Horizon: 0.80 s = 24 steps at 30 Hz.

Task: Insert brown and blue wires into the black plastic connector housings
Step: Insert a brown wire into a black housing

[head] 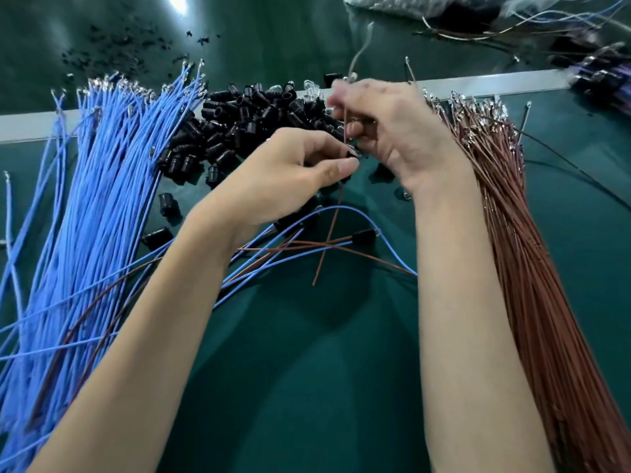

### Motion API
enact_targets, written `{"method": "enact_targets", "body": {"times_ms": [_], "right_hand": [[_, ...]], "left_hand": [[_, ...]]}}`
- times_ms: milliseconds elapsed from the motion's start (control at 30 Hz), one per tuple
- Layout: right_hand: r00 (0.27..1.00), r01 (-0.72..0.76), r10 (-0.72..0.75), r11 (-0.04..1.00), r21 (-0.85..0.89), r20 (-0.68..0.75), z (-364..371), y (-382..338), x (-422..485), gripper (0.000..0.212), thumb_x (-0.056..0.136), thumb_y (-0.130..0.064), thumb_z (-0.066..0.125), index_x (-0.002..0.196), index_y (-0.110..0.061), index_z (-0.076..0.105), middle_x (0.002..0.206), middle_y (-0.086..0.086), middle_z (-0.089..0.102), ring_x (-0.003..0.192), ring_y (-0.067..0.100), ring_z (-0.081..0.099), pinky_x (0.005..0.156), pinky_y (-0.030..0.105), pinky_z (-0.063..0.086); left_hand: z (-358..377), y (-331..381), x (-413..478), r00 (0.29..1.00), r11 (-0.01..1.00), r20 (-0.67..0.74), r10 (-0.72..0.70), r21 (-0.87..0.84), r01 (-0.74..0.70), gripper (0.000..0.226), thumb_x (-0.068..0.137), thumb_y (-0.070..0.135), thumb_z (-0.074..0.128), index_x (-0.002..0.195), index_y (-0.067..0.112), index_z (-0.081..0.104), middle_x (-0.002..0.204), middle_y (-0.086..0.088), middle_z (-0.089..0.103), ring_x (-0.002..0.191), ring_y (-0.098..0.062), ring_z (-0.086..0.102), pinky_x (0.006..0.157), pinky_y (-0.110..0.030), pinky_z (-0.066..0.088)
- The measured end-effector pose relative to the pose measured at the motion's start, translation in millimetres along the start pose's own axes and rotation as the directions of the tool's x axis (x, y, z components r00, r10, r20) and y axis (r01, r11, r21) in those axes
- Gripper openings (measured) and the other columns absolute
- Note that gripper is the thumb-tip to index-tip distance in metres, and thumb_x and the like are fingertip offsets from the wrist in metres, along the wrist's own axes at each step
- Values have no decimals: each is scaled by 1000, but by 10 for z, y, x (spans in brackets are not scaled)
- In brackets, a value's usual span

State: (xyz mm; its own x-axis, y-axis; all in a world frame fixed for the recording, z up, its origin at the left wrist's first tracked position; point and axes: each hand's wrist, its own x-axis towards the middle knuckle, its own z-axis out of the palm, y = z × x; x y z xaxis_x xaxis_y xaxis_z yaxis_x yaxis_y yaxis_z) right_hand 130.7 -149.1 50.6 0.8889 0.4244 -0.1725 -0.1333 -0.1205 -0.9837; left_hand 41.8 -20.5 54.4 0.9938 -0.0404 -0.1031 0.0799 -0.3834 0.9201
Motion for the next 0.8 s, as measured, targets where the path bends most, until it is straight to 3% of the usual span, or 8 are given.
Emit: {"method": "enact_targets", "body": {"times_ms": [67, 167, 300, 467, 533, 667, 733, 800], "right_hand": [[998, 41, -39, 999, -28, 45, 38, 31, 4, 13, 90, -14, 63, 78, -14, 65, 65, -6, 59, 52, 3, 45, 50, 17, 35], [984, 99, -82, 990, 100, -156, 81, 24, 53, 14, 90, -12, 64, 76, -11, 66, 61, -6, 59, 49, 0, 46, 47, 14, 36], [926, 112, 23, 936, 333, -376, 64, 47, 110, 21, 94, -10, 59, 74, -8, 62, 60, -3, 58, 47, 0, 50, 46, 12, 41], [998, -57, 57, 998, -9, 3, 30, 106, 54, 17, 91, -28, 62, 78, -18, 66, 65, -9, 65, 55, 3, 52, 58, 18, 41], [1000, -5, 4, 999, -33, -17, 81, 130, 67, 16, 91, -18, 63, 75, -19, 65, 63, -8, 63, 54, 3, 50, 57, 19, 39], [958, 34, 36, 971, 238, -286, 135, 93, 120, 17, 97, -11, 52, 80, -13, 54, 65, -3, 56, 47, 3, 49, 43, 15, 35], [971, 15, 54, 958, 288, -232, 117, 85, 115, 16, 98, -16, 52, 81, -13, 53, 66, -2, 56, 47, 4, 49, 42, 15, 36], [998, -15, 23, 990, 142, -58, 111, 96, 66, 16, 95, -20, 57, 81, -15, 57, 66, -5, 57, 49, 3, 49, 43, 13, 35]], "left_hand": [[-2, 3, 3, 1000, 999, -26, -2, -35, 1, 14, 93, 17, 60, 100, 9, 68, 99, -15, 70, 84, -10, 54, 83, -27, 44], [-12, -6, -7, 998, 1000, 50, -31, -3, 31, 13, 92, 19, 60, 97, 11, 69, 103, -16, 70, 90, -18, 61, 95, -36, 46], [-60, -38, -6, 996, 999, 84, -22, -38, 25, 10, 92, 17, 59, 94, 13, 69, 88, 0, 71, 84, -6, 60, 80, -15, 45], [-74, -61, 23, 997, 993, -72, -28, -117, 20, 15, 94, 15, 57, 101, 6, 67, 91, -3, 69, 78, -2, 57, 76, -10, 44], [-73, -72, 22, 997, 994, -64, -42, -105, 35, 15, 94, 15, 57, 101, 7, 67, 97, -9, 70, 83, -5, 59, 82, -16, 47], [-140, -101, 1, 996, 993, 6, -85, -86, 86, 14, 92, 16, 59, 99, 8, 69, 91, 0, 73, 81, -2, 62, 78, -14, 48], [-177, -111, -2, 997, 992, -24, -72, -106, 69, 13, 92, 17, 60, 97, 9, 69, 82, 6, 70, 77, 0, 60, 76, -11, 46], [-181, -116, 4, 996, 993, -59, -62, -105, 55, 12, 91, 18, 61, 96, 10, 69, 82, 5, 70, 78, -2, 59, 80, -14, 45]]}}
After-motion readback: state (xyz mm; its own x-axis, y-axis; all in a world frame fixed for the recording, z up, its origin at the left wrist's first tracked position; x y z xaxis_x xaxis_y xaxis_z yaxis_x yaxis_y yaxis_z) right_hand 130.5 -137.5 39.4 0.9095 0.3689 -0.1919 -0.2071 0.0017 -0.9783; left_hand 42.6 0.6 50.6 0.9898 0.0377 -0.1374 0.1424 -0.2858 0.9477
